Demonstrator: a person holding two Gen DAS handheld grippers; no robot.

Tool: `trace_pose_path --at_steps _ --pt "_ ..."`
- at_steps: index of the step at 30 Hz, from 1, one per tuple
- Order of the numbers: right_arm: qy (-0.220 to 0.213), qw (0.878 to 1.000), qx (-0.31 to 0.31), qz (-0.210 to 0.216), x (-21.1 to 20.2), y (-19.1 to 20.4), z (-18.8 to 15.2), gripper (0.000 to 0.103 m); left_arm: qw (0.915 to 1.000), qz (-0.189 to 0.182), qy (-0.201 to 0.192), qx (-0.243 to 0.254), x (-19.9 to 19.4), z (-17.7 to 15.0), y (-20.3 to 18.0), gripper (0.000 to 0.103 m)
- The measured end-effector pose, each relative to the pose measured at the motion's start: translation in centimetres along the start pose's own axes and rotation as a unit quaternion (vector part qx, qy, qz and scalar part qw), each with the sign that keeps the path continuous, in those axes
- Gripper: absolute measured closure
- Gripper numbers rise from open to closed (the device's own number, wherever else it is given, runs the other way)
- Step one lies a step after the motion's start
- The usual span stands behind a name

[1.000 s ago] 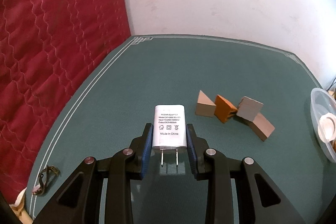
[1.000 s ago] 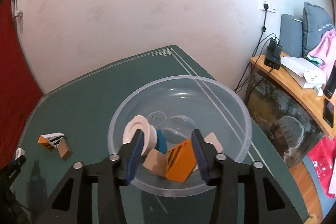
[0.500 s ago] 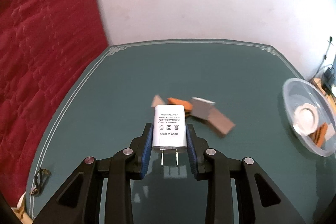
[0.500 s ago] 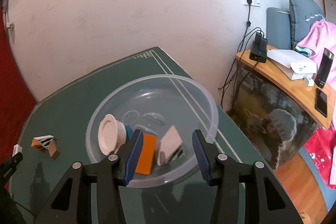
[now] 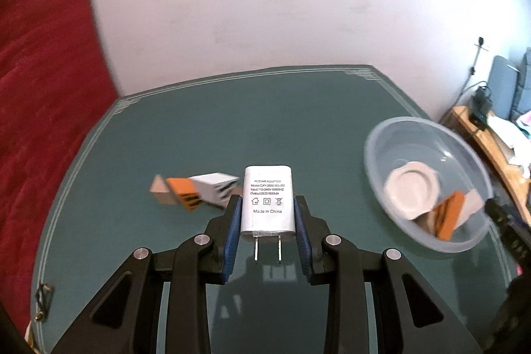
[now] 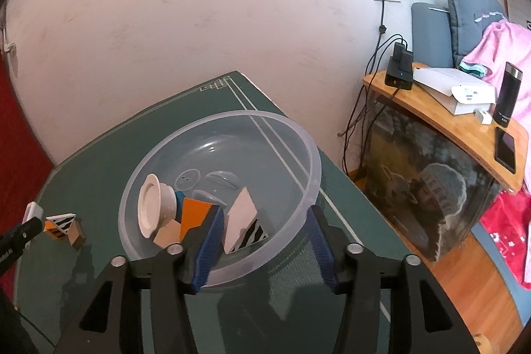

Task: Organize rigid objects
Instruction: 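Carry the white charger over the basin and open the left gripper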

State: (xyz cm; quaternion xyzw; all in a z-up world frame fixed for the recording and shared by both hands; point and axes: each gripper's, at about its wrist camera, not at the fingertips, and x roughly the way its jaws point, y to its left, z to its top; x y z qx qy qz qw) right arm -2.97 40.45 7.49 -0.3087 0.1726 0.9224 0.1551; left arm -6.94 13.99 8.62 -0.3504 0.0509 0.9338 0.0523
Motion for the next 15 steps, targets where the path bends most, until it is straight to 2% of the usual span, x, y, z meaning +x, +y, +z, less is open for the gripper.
trace_pose_path --at_steps 6,15 --pt "-0.001 1.000 0.013 -0.004 0.2 -0.6 -0.2 0.040 0.9989 -0.045 0.007 0.010 -0.2 1.4 -3.4 0.072" --pt "-0.006 0.999 0.034 -0.004 0.2 -1.3 -0.4 0.037 0.9957 -0.081 -0.002 0.045 -0.1 3.3 -8.5 0.071"
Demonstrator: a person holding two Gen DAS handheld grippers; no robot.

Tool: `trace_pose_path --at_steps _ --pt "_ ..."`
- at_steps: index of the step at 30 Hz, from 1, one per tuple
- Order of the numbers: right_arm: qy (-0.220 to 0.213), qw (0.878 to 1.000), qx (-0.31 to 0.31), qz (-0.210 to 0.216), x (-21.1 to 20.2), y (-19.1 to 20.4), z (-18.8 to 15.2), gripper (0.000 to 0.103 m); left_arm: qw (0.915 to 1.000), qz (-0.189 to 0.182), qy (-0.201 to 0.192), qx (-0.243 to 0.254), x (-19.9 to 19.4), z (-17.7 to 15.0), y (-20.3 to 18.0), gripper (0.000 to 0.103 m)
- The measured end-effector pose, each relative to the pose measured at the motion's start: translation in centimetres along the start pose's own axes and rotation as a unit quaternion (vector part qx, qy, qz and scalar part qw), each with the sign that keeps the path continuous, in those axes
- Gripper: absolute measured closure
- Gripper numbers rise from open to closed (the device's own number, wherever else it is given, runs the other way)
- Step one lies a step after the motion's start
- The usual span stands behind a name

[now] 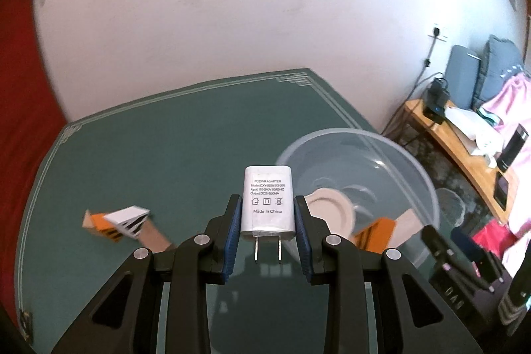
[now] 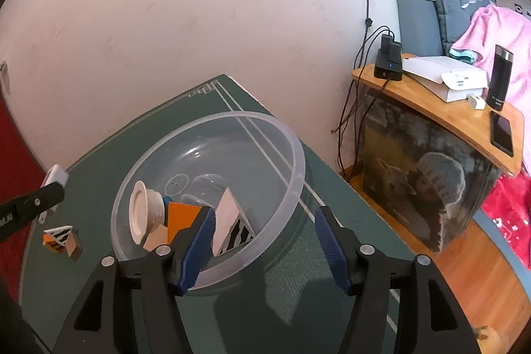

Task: Organize rigid objects
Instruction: 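Carry the white charger over the basin and open the left gripper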

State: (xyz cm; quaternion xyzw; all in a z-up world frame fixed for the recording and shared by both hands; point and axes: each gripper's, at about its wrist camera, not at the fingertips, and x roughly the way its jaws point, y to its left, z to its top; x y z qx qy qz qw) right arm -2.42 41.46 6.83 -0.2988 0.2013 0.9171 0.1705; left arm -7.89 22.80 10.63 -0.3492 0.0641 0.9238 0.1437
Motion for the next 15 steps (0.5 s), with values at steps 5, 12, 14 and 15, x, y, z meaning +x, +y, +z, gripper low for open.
trace_pose_path --at_steps 5,12,14,15 --pt "-0.001 1.000 0.013 -0.001 0.1 -0.5 0.0 0.036 0.9998 -0.015 0.000 0.012 0.4 0.9 -1.9 0.071" --pt "-0.003 1.000 0.017 -0.001 0.1 -0.7 0.0 0.035 0.9991 -0.038 0.003 0.018 1.0 1.8 -3.6 0.066" --pt "-0.003 1.000 0.019 -0.002 0.1 -0.8 0.0 0.035 0.9992 -0.036 0.005 0.014 1.2 1.9 -3.7 0.050" --pt "-0.003 1.000 0.019 -0.002 0.1 -0.9 0.0 0.035 0.9994 -0.033 0.002 0.010 1.1 1.8 -3.6 0.041"
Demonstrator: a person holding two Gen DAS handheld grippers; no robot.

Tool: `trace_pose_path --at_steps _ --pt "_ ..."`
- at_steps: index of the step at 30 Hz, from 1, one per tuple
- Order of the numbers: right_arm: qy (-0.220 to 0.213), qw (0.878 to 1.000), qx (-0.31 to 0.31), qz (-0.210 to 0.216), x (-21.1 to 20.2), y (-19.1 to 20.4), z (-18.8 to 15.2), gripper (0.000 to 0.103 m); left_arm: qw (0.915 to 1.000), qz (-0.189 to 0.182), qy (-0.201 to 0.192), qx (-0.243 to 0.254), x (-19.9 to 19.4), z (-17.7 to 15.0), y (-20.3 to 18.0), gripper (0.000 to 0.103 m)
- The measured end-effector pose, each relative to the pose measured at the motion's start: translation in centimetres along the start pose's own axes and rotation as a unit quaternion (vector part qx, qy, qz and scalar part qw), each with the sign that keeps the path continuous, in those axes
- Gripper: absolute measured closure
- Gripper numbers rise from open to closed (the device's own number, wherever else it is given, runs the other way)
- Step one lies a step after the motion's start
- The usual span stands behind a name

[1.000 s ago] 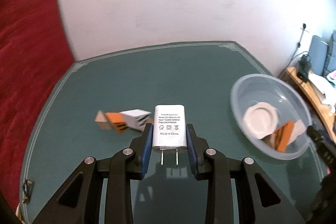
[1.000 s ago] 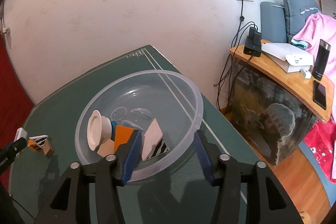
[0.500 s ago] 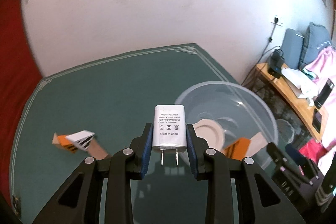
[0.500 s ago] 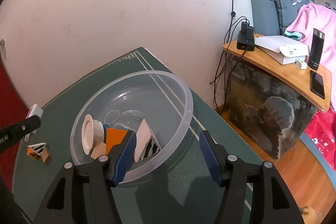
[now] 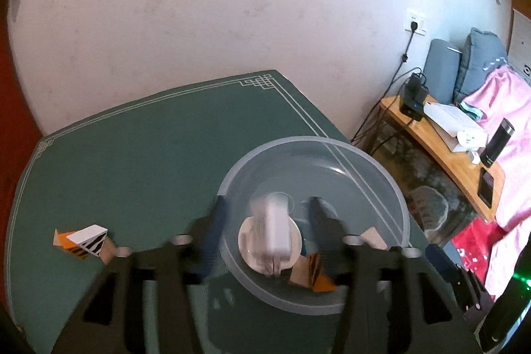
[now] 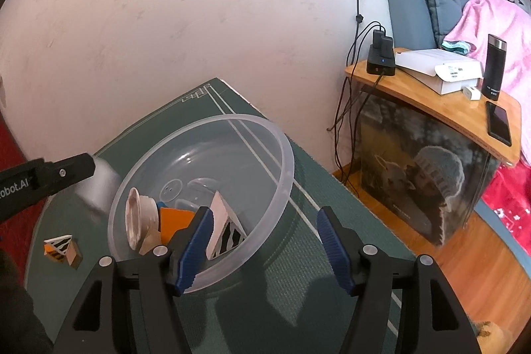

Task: Organize rigid objects
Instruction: 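Carry the white charger over the basin and open the left gripper, then move the left gripper back to the remaining blocks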

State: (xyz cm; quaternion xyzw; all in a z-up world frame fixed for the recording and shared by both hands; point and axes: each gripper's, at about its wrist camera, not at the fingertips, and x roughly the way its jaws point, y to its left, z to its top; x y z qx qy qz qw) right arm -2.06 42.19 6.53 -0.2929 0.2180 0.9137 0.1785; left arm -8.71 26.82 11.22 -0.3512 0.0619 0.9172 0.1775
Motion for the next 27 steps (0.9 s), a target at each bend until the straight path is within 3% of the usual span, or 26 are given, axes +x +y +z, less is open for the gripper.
trace_pose_path --at_steps 27 --pt "-0.001 1.000 -0.003 -0.002 0.0 0.1 -0.2 0.034 0.9969 0.077 -0.014 -0.001 -1.6 -2.6 3.0 0.037"
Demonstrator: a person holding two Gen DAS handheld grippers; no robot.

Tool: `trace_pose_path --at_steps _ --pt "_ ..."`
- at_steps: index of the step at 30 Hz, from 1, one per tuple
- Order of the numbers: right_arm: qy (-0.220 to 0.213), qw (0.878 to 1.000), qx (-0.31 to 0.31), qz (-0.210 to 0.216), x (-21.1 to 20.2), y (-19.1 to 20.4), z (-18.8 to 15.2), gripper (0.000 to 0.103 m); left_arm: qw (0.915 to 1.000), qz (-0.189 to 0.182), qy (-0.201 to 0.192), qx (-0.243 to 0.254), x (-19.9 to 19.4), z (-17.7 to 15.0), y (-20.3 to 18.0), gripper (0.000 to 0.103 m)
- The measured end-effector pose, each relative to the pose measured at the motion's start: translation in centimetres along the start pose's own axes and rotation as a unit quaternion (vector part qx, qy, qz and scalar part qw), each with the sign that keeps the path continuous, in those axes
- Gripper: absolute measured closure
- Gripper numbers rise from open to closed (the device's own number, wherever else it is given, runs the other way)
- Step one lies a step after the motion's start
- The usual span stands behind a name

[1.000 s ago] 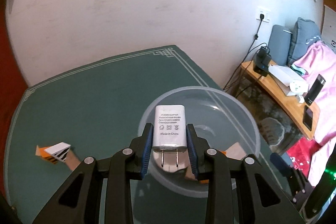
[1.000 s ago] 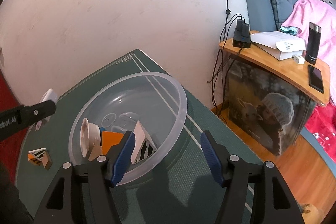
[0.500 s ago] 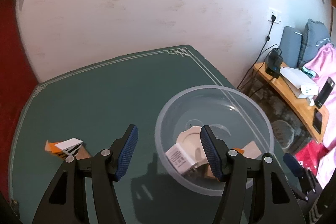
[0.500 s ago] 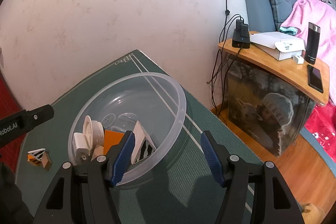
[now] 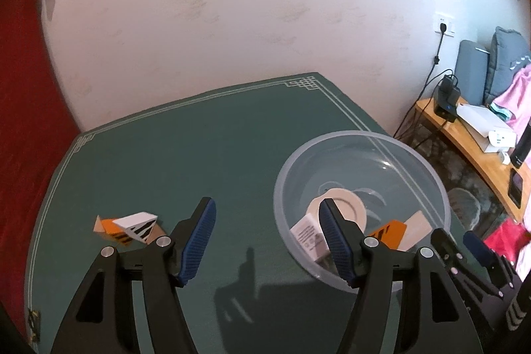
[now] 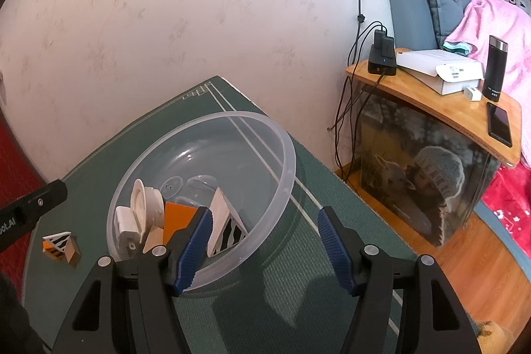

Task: Organize rigid objects
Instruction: 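Move the left gripper back to the remaining blocks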

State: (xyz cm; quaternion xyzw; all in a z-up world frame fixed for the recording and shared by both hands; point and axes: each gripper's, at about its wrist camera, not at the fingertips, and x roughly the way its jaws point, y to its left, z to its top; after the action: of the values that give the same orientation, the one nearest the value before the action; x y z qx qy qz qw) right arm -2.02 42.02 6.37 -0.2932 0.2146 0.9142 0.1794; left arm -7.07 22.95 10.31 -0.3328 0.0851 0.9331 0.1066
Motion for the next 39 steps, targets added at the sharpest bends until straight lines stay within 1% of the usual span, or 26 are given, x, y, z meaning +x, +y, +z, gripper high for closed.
trace_pose_path --at_steps 10,22,39 --pt "0.003 1.000 -0.005 0.002 0.1 -0.1 -0.2 0.034 0.9997 0.016 0.012 -0.014 0.3 -1.3 1.3 0.037" --pt "0.002 1.000 -0.008 0.008 0.2 0.2 -0.3 0.034 0.9980 0.039 0.020 -0.046 0.4 -2.4 4.2 0.037" --pt "-0.016 0.999 -0.020 0.025 -0.7 0.9 -0.5 0.033 0.9930 0.075 0.032 -0.085 0.7 -3.8 7.7 0.037"
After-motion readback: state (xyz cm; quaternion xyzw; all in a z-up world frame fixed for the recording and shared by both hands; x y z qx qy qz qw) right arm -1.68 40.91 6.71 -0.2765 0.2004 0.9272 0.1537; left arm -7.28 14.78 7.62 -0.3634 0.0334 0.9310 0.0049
